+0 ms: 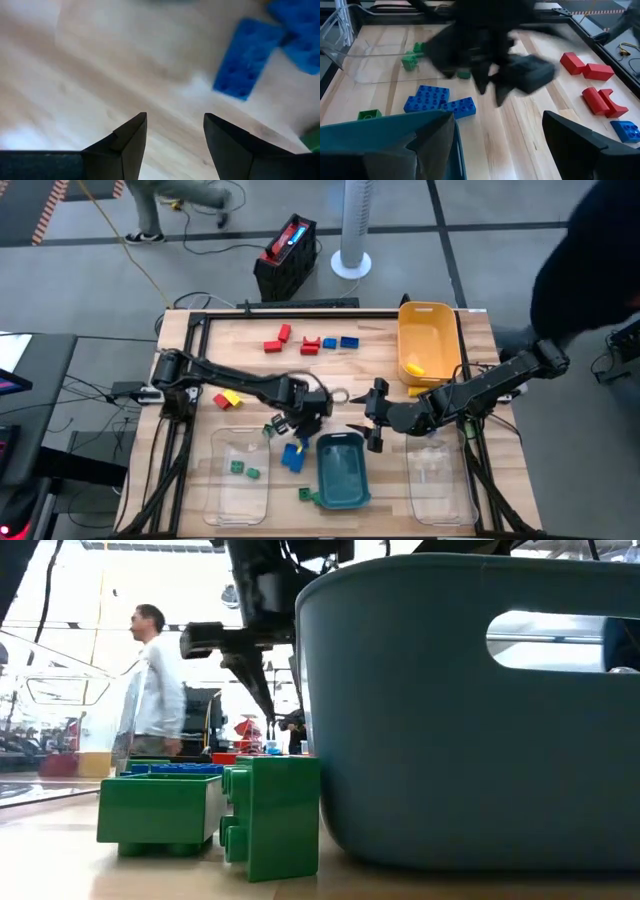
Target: Sort blocks
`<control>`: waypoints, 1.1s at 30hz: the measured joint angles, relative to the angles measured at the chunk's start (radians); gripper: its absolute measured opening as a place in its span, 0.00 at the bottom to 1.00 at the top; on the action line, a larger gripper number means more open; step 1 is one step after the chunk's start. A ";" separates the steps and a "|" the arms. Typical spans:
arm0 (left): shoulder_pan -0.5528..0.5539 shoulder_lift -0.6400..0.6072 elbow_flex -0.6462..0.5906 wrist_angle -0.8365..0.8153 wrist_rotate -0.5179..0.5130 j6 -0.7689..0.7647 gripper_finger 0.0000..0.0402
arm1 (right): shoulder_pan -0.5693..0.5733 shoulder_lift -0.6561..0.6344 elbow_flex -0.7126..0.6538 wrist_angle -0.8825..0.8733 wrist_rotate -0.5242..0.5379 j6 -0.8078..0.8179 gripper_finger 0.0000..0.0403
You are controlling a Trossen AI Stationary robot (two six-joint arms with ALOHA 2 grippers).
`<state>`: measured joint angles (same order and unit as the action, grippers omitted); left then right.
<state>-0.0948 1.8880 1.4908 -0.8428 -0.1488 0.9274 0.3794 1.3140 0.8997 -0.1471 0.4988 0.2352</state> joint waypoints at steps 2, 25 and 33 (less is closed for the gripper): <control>0.025 -0.001 0.002 0.001 0.059 -0.134 0.47 | 0.000 0.000 0.000 -0.009 0.000 0.001 0.78; -0.052 0.060 0.013 -0.069 0.117 -0.982 0.52 | -0.016 0.000 0.000 0.003 0.000 -0.007 0.78; -0.086 0.115 0.025 -0.069 0.069 -0.950 0.52 | -0.016 0.000 0.000 0.024 0.000 -0.023 0.78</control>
<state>-0.1803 2.0029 1.5154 -0.9117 -0.0798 -0.0227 0.3637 1.3144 0.9001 -0.1228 0.4988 0.2122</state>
